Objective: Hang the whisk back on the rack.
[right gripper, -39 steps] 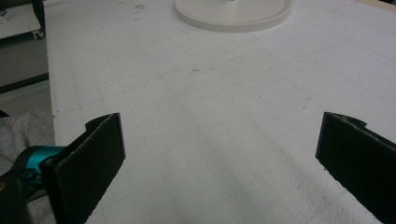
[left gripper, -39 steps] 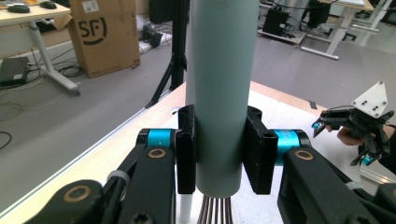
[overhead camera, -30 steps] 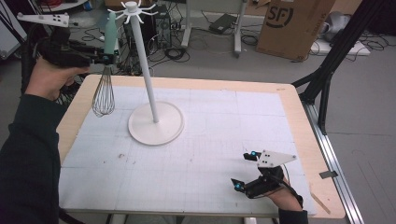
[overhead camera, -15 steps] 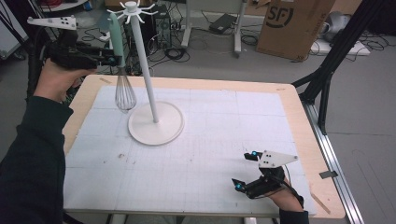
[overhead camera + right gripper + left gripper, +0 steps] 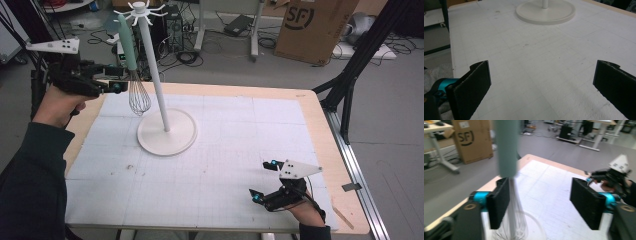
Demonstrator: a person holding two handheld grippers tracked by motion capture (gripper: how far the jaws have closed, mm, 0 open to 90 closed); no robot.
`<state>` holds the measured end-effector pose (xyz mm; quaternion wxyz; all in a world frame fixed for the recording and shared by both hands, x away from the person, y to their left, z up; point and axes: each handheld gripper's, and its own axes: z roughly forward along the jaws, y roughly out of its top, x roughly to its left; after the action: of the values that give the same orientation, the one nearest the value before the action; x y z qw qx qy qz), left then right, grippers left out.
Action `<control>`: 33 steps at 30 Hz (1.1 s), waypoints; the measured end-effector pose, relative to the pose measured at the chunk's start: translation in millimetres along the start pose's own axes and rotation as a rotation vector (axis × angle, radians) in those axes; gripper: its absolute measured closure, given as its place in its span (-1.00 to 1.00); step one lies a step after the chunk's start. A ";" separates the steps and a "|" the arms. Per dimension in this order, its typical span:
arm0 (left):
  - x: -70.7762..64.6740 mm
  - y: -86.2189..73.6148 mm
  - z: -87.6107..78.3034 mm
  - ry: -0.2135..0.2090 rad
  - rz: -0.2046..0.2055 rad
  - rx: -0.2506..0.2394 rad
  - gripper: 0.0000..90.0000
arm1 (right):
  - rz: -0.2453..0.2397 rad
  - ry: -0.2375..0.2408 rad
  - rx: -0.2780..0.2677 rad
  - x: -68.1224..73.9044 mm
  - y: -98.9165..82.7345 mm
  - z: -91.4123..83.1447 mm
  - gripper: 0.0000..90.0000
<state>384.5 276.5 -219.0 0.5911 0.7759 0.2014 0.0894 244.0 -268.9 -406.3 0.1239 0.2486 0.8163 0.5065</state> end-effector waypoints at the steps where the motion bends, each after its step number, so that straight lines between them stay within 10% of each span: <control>1: -2.4 -3.5 0.1 -0.006 0.002 -0.003 -0.35 | 0.003 -0.004 -0.003 -0.1 0.4 -0.5 -0.99; 13: -29.4 -32.1 14.5 -0.021 0.016 0.026 -0.96 | 0.046 -0.042 -0.073 -1.8 5.0 -7.2 -0.99; 33: -55.1 -83.8 25.9 -0.071 0.017 -0.034 -0.96 | 0.113 -0.053 -0.197 -3.2 13.6 -13.6 -0.99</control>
<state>327.1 249.1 -300.8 0.6100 0.7703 0.1720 0.0702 244.4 -276.1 -388.2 0.1407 0.2942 0.7436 0.5837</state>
